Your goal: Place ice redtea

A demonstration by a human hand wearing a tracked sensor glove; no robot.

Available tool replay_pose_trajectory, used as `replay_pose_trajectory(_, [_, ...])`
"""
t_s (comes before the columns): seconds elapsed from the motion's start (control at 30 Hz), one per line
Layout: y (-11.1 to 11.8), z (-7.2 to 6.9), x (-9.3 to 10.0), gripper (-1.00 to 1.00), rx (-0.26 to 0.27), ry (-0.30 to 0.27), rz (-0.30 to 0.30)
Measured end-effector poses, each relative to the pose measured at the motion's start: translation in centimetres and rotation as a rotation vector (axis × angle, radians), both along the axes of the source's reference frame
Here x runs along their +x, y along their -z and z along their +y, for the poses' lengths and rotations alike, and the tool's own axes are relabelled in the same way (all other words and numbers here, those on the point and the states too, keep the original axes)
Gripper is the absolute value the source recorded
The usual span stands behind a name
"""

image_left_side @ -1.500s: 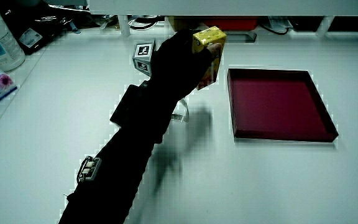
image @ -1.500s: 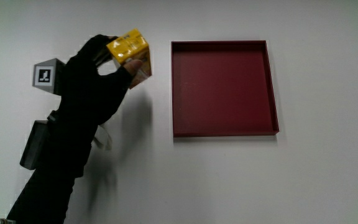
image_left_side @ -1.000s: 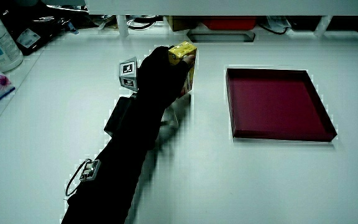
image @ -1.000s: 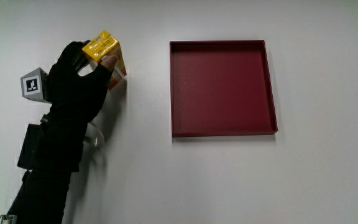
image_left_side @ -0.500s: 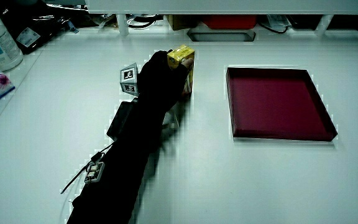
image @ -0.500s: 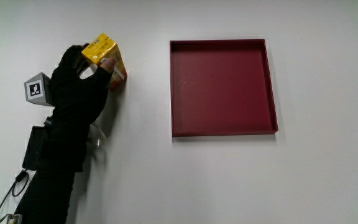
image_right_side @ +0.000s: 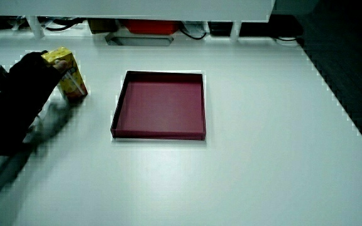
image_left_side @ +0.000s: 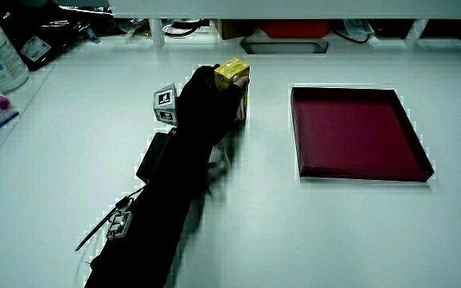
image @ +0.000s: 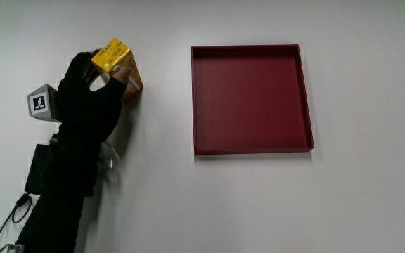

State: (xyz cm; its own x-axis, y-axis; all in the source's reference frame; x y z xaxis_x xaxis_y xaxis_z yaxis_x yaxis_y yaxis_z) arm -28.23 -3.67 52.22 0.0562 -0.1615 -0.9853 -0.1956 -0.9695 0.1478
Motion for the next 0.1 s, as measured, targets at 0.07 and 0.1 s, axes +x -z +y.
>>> replay_pose_trajectory(0.07, [0.22, 0.48, 0.12, -0.74, -0.007, 0.018, 0.023])
replay_pose_trajectory(0.1, [0.33, 0.69, 0.14, -0.78, 0.005, 0.014, 0.028])
